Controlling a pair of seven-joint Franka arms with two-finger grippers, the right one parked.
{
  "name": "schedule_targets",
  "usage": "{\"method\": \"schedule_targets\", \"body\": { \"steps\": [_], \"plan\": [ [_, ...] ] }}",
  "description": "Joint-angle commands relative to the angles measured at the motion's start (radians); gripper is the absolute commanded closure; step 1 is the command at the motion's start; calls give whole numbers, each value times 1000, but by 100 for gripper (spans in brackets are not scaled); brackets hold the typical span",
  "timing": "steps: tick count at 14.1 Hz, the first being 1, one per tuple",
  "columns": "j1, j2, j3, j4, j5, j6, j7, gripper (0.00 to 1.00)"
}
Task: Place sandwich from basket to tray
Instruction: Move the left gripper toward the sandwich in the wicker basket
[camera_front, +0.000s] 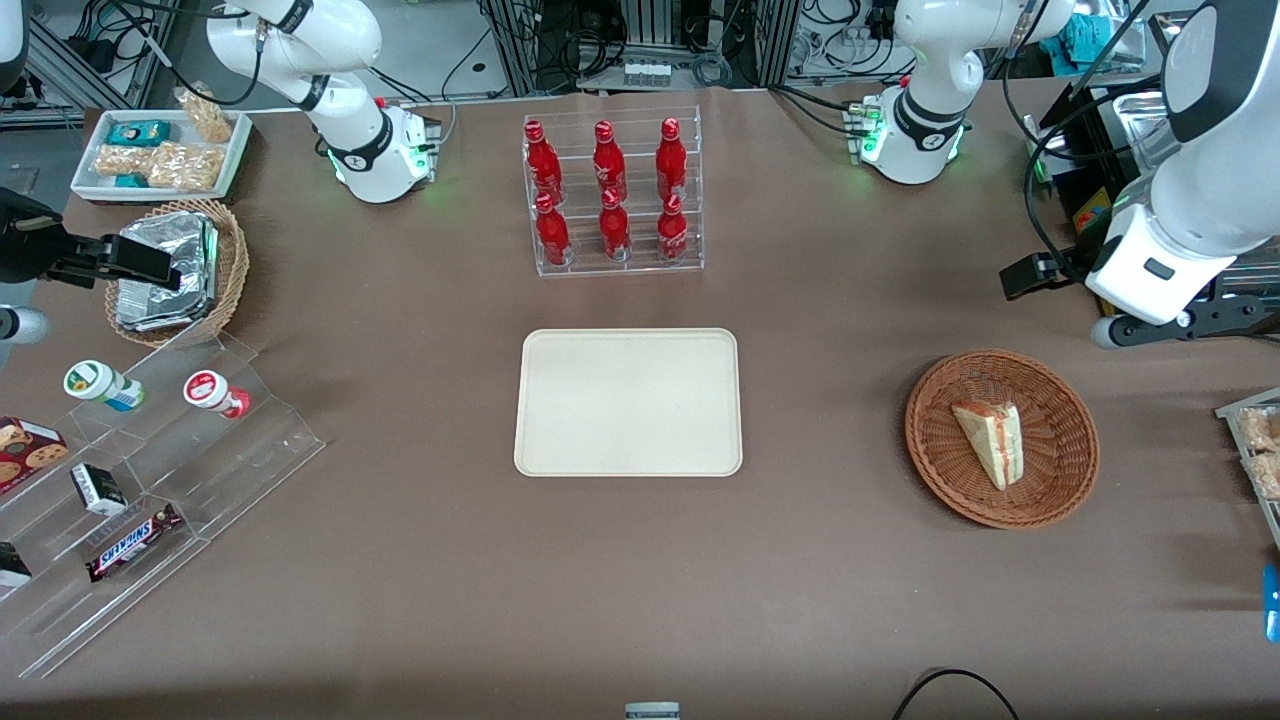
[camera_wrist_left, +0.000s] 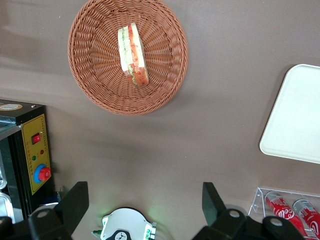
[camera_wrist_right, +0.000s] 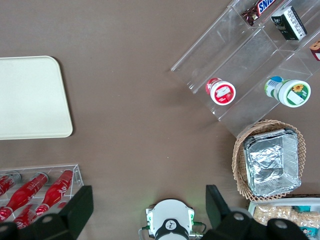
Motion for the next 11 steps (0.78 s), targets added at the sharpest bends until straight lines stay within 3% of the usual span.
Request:
{"method": "schedule_targets", "body": {
  "steps": [1, 11],
  "plan": [
    [6, 3, -1, 11, -11, 5, -12, 0],
    [39, 71, 14, 8, -8, 5, -18, 0]
  ]
}}
